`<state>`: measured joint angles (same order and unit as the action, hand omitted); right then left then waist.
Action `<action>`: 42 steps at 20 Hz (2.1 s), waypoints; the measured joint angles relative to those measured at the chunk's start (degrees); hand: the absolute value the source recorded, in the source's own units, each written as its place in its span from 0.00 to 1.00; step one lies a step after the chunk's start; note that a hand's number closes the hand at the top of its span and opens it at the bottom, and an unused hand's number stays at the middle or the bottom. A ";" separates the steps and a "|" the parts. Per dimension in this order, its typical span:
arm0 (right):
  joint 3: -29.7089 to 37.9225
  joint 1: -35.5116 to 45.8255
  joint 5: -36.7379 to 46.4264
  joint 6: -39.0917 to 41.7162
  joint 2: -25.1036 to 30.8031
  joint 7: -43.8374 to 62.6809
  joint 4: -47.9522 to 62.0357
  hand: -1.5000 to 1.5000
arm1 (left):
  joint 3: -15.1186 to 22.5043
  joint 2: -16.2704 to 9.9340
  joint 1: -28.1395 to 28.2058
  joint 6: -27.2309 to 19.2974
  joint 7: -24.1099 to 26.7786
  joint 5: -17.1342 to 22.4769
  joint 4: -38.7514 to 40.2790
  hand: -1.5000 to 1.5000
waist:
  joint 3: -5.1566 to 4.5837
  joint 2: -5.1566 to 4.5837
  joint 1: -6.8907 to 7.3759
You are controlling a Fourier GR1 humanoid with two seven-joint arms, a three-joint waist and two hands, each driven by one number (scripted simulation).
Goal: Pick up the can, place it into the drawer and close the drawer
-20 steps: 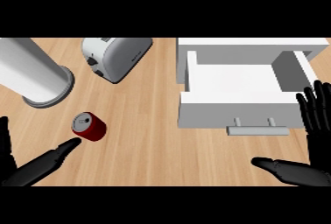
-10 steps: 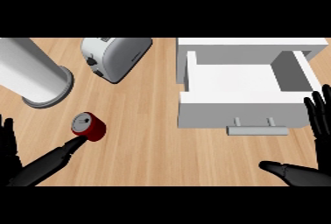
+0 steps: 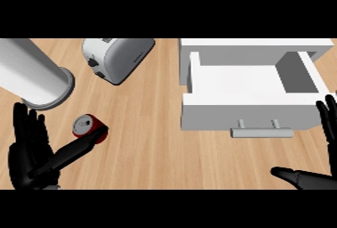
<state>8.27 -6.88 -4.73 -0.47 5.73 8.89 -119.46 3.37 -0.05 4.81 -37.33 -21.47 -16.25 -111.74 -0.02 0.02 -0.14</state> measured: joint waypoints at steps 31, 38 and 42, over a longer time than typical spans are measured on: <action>5.28 -5.10 -1.91 5.10 -1.39 3.38 -8.46 0.00 | -6.71 0.02 -5.14 -2.55 44.03 31.91 45.23 0.00 | -0.01 -0.01 -0.10; 7.69 -3.28 -3.93 6.08 -0.02 6.78 -9.92 0.00 | -12.98 -1.14 -10.41 2.65 50.35 35.66 56.71 0.00 | 0.00 -0.04 -0.10; 8.07 -2.74 -3.86 6.39 -0.35 7.22 -9.59 0.00 | -15.23 -2.32 -13.47 5.10 52.83 36.71 62.09 0.00 | -0.01 -0.03 -0.14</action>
<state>16.34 -9.62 -8.58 5.92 5.38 16.11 -129.05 -11.85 -2.38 -8.67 -32.23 31.35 20.46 -49.65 -0.03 -0.01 -0.28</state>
